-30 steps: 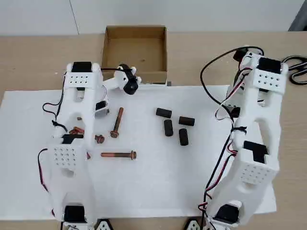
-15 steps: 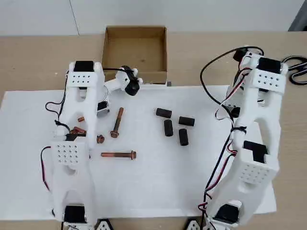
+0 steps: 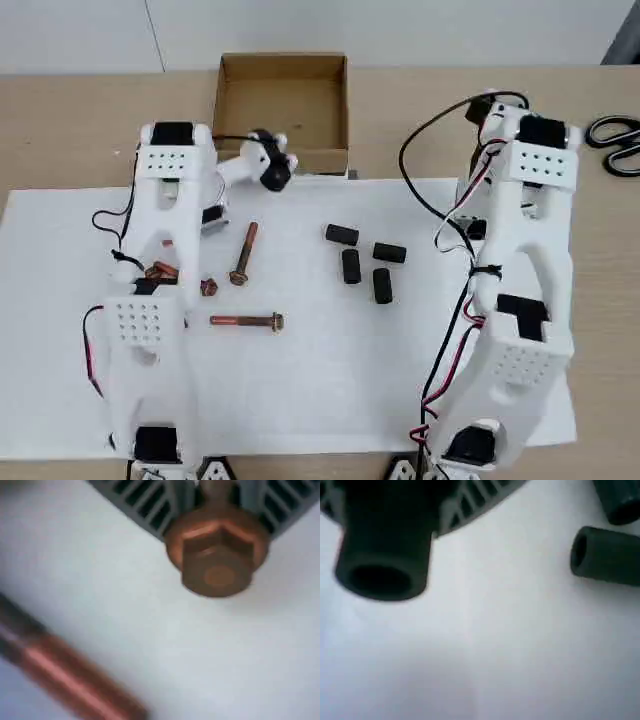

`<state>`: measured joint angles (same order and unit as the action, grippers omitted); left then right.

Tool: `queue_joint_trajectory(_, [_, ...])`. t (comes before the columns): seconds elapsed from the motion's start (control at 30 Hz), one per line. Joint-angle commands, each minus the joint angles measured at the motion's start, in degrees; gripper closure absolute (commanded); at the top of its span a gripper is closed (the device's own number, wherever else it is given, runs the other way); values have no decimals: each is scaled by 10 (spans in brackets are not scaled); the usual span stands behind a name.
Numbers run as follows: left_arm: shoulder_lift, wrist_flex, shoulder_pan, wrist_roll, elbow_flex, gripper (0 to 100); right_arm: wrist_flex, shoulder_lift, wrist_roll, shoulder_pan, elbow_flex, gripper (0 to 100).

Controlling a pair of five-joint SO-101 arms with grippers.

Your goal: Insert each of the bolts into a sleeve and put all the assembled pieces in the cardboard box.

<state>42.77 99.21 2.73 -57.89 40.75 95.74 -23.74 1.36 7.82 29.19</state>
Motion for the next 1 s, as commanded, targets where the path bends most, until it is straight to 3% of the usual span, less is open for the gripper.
queue_joint_trajectory(0.0, [-137,12,-7,33,-14,994,6,92,7,-9,4,995])
queue_joint_trajectory(0.17, [-253,12,-28,101,-86,994,7,174,5,-37,-29,995])
queue_joint_trajectory(0.4, [-389,12,-35,320,-155,994,7,335,4,-83,-195,995])
queue_joint_trajectory(0.6, [-494,11,-61,346,-233,994,-12,530,2,-125,-358,995])
queue_joint_trajectory(0.7, [-554,9,-65,418,-287,994,-43,631,-20,-140,-419,995])
queue_joint_trajectory(0.8, [-603,-25,-76,484,-352,994,-95,724,-65,-143,-490,995])
queue_joint_trajectory(0.97, [-678,-99,-85,593,-459,994,-153,833,-50,-175,-610,996])
